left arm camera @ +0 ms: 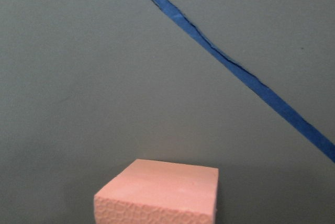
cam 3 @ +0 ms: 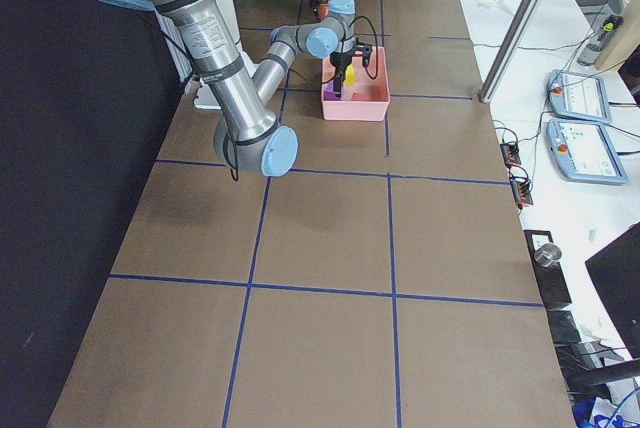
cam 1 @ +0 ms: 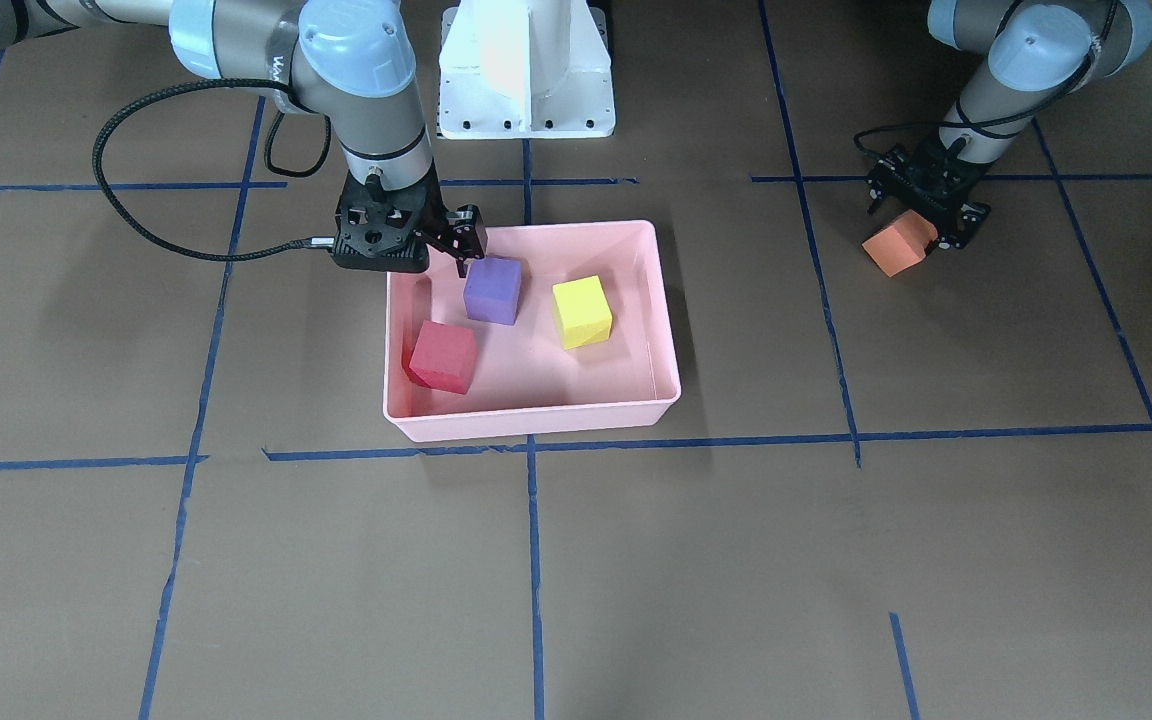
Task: Place blocks into pink bin with both arms
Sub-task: 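Grasp the orange cube with the left gripper while the right gripper releases the red cube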
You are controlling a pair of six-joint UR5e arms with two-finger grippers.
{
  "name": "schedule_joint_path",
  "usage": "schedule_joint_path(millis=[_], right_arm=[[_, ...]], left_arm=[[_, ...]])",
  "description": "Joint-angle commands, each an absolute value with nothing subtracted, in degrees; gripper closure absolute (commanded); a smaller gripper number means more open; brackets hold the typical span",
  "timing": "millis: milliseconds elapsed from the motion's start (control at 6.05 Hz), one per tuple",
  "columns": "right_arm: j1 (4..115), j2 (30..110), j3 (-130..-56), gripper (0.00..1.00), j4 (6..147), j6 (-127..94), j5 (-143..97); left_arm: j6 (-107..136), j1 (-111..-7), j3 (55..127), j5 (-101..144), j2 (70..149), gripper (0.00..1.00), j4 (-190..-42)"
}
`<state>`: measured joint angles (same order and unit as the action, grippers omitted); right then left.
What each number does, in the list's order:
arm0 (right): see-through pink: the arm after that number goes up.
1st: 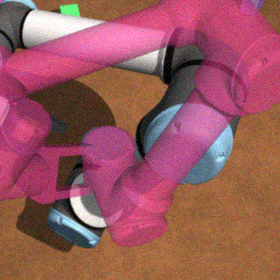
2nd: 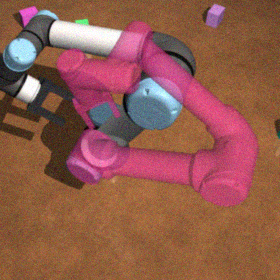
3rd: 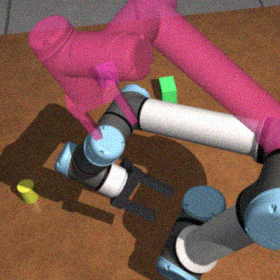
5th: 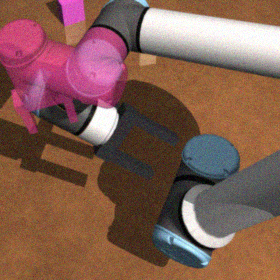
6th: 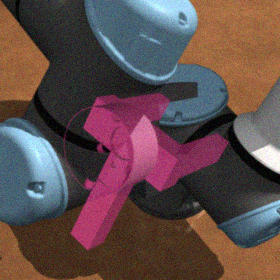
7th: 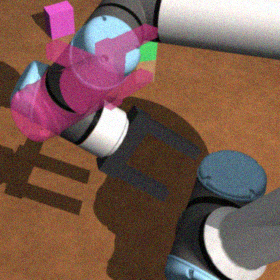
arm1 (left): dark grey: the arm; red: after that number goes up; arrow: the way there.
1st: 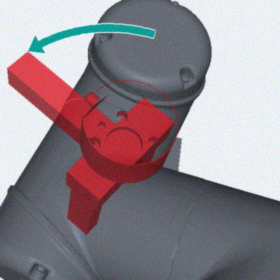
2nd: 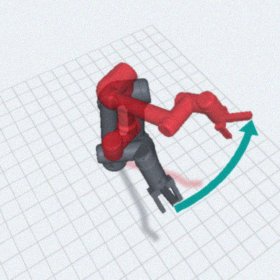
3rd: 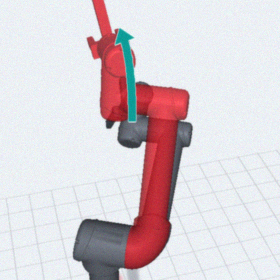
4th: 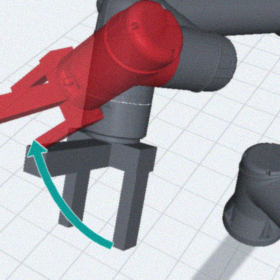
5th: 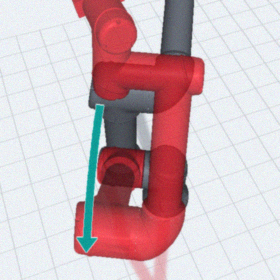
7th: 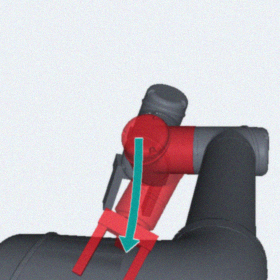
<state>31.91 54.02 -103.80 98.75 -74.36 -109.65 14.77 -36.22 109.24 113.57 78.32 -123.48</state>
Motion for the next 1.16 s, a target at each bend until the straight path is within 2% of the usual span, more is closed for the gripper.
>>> schedule_joint_path(millis=[0,331,496,662,827,992], right_arm=[[31.9,54.1,-103.8,0.0,98.7,-74.4,-109.6],[31.9,54.2,-104.2,0.0,98.7,-74.4,-109.6],[31.8,54.2,-104.2,0.0,98.7,-74.4,-109.5],[31.9,54.2,-104.3,0.0,98.8,-74.3,-109.5],[32.0,54.3,-104.9,0.0,98.7,-74.1,-109.7],[32.2,55.9,-107.2,0.0,98.7,-72.2,-109.9]], left_arm=[[14.8,-36.2,108.6,113.8,78.7,0.11,-123.5],[14.9,-36.6,109.0,114.8,78.6,0.85,-123.4],[14.9,-37.2,109.2,115.3,78.7,0.93,-123.3],[15.3,-38.0,111.7,116.4,78.9,0.94,-119.9],[16.2,-40.5,117.3,117.2,82.6,0.94,-110.4],[22.1,-41.3,122.1,117.2,90.8,0.93,-96.9]])
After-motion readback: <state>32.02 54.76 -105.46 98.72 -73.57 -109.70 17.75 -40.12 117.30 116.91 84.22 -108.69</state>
